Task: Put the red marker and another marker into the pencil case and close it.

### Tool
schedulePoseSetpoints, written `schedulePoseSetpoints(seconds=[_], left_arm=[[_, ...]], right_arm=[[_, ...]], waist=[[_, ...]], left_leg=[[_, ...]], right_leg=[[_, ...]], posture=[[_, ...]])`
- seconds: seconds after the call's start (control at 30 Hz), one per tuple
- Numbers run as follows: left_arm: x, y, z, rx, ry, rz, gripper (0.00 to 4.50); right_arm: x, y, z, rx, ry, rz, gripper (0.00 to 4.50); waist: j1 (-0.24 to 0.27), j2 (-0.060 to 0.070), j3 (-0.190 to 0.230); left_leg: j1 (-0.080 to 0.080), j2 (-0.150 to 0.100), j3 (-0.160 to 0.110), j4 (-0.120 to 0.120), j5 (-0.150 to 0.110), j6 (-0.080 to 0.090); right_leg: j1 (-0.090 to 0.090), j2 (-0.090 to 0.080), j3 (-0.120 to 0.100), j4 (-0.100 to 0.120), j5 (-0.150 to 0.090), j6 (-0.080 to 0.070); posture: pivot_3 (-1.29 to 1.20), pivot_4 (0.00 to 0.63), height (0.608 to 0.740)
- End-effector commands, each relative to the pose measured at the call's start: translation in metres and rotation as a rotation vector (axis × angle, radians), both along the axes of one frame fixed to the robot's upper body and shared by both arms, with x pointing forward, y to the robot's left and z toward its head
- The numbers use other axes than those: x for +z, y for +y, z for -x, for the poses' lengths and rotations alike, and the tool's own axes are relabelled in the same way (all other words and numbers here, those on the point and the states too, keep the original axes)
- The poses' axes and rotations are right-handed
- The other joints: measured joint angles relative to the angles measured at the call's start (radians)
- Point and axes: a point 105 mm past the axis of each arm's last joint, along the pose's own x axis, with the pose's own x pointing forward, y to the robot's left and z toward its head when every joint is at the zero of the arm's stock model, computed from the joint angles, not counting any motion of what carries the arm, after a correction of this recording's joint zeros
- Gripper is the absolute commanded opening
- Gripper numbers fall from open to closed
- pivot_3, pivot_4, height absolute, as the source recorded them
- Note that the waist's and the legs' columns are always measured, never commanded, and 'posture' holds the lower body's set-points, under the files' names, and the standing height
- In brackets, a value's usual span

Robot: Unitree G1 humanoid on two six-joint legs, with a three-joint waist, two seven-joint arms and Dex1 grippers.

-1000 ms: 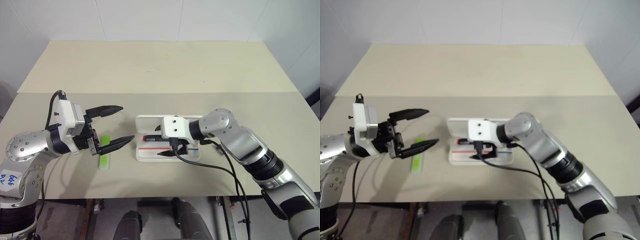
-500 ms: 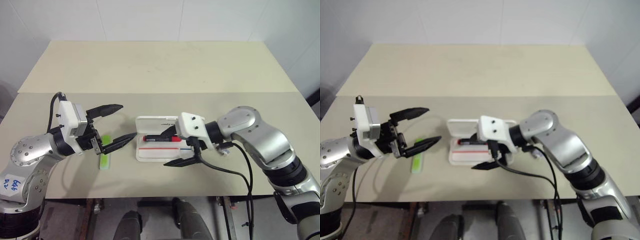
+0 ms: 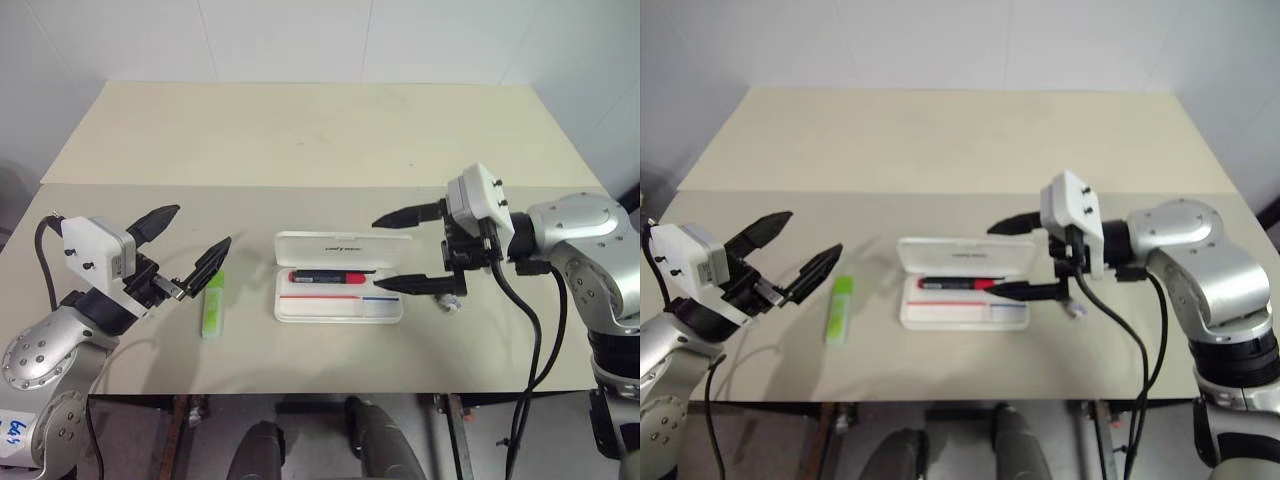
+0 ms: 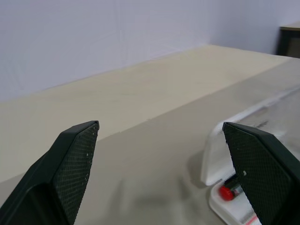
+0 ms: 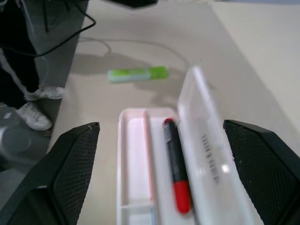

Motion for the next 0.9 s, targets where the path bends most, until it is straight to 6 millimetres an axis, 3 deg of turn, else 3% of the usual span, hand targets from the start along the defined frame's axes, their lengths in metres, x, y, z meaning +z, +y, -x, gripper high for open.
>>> schedulePoseSetpoints(seconds=[0.03,0.27,0.5,0.73,0.8,0.9], left_arm=[[0.001,0.002,-0.003,0.103,-0.025,0.035,4.50],[-0.045,0.007,-0.019,0.286,0.135,0.142,4.50],[-0.079,-0.005,-0.015,0.322,0.263,0.191,4.50],[-0.104,-0.015,-0.008,0.374,0.367,0.203,4.50],[-0.103,-0.019,-0.007,0.379,0.354,0.215,4.50],[-0.109,-0.018,-0.006,0.421,0.382,0.279,4.50]], right_arm=[[0.023,-0.001,0.005,0.004,-0.120,-0.118,4.46],[0.008,-0.007,0.025,0.033,-0.064,-0.139,4.46],[0.004,-0.025,0.040,-0.005,-0.016,-0.224,4.46],[0.004,-0.039,0.053,-0.027,-0.009,-0.294,4.46],[0.002,-0.042,0.053,-0.039,-0.004,-0.301,4.46],[-0.002,-0.044,0.050,-0.066,0.001,-0.303,4.46]], waist=[[0.001,0.000,0.000],[0.005,-0.002,-0.001],[0.019,-0.002,-0.001],[0.022,-0.003,-0.002],[0.020,-0.003,-0.001],[0.018,-0.003,-0.001]], left_leg=[[0.000,0.000,0.000,0.001,0.000,0.000],[0.001,0.000,0.000,0.001,0.000,0.000],[0.002,0.000,0.001,0.002,0.001,0.001],[0.003,0.000,0.002,0.003,0.001,0.002],[0.004,0.001,0.002,0.002,0.001,0.002],[0.013,0.001,0.003,0.002,0.001,0.002]], right_leg=[[0.000,0.000,0.000,0.000,0.000,0.000],[0.001,0.001,0.001,0.000,0.002,0.000],[0.002,0.002,0.002,-0.001,0.003,-0.001],[0.005,0.002,0.002,-0.004,0.003,-0.001],[0.010,0.003,0.003,-0.006,0.002,-0.003],[0.018,0.004,0.005,-0.010,-0.005,-0.015]], posture=[[0.00,0.150,0.740],[0.00,0.150,0.740],[0.00,0.150,0.740],[0.00,0.150,0.740],[0.00,0.150,0.740],[0.00,0.150,0.740]])
